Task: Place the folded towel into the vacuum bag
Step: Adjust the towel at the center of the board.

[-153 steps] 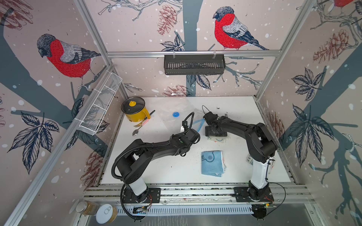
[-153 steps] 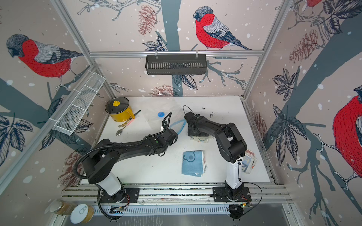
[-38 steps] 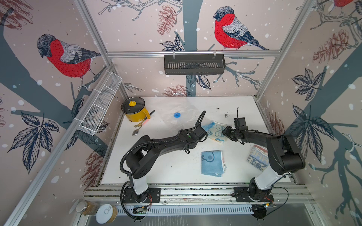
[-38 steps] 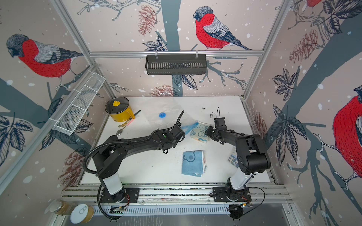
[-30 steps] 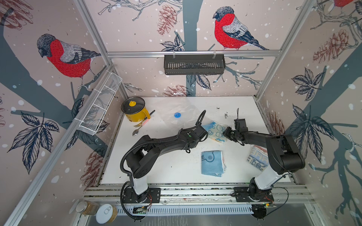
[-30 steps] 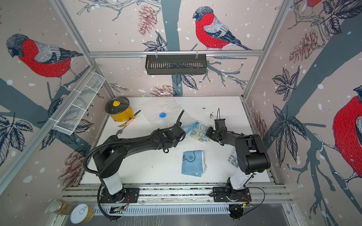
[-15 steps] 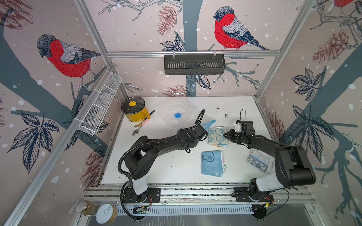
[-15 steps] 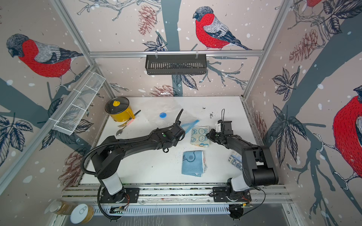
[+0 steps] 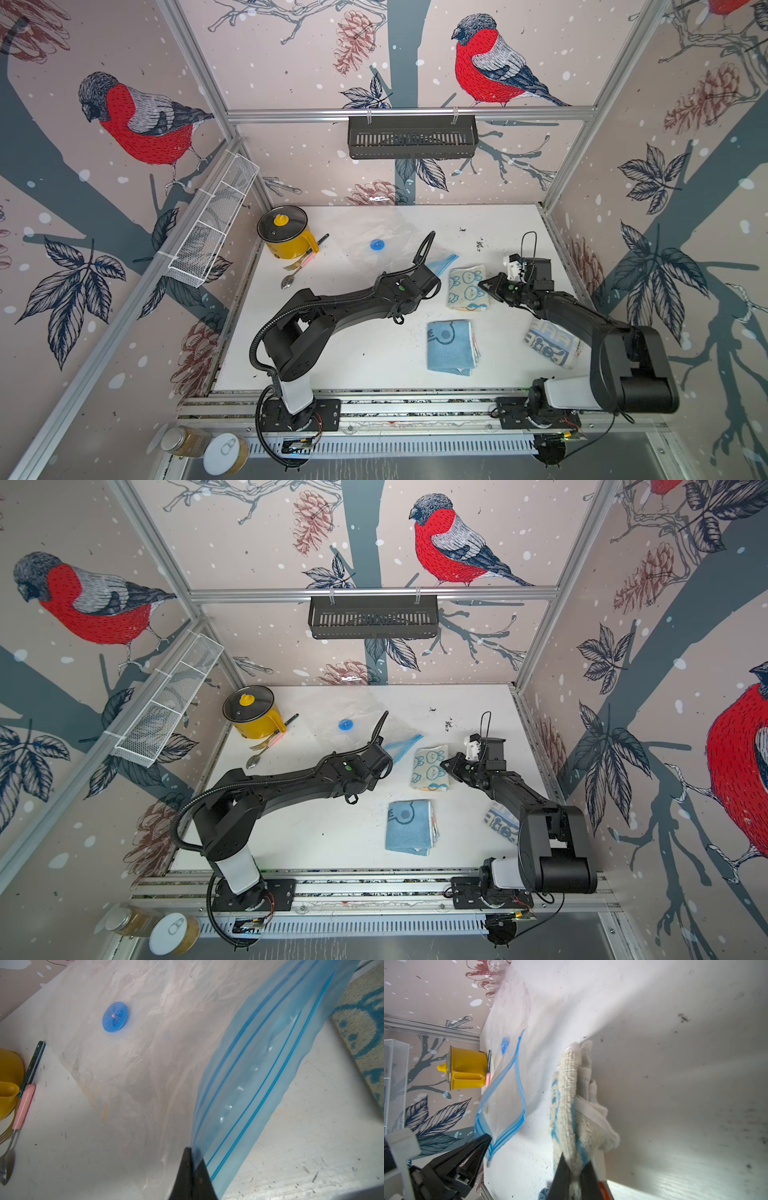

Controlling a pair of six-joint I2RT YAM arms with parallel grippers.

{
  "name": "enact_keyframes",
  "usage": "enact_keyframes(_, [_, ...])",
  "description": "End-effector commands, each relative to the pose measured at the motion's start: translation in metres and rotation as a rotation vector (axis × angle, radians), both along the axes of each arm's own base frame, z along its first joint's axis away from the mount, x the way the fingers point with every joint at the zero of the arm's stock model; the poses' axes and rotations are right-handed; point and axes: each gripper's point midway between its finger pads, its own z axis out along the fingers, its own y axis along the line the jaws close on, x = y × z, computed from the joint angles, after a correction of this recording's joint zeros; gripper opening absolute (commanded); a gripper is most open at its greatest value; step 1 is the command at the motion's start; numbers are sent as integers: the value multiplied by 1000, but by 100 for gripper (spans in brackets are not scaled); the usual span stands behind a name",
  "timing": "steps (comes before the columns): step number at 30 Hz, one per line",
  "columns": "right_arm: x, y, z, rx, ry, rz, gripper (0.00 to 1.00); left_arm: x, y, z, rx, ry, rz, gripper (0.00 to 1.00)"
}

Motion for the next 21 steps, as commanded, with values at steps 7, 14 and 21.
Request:
enact_keyframes(7, [-4, 5, 49, 107, -73, 39, 0, 3, 0, 2, -47, 7, 33, 0])
enact_keyframes(14, [-25, 14, 58, 144, -56, 110, 1, 8, 4, 0, -106, 46, 56, 0])
enact_keyframes(21, [-24, 1, 26, 68, 1, 22, 1, 9, 5, 0, -106, 49, 59, 0])
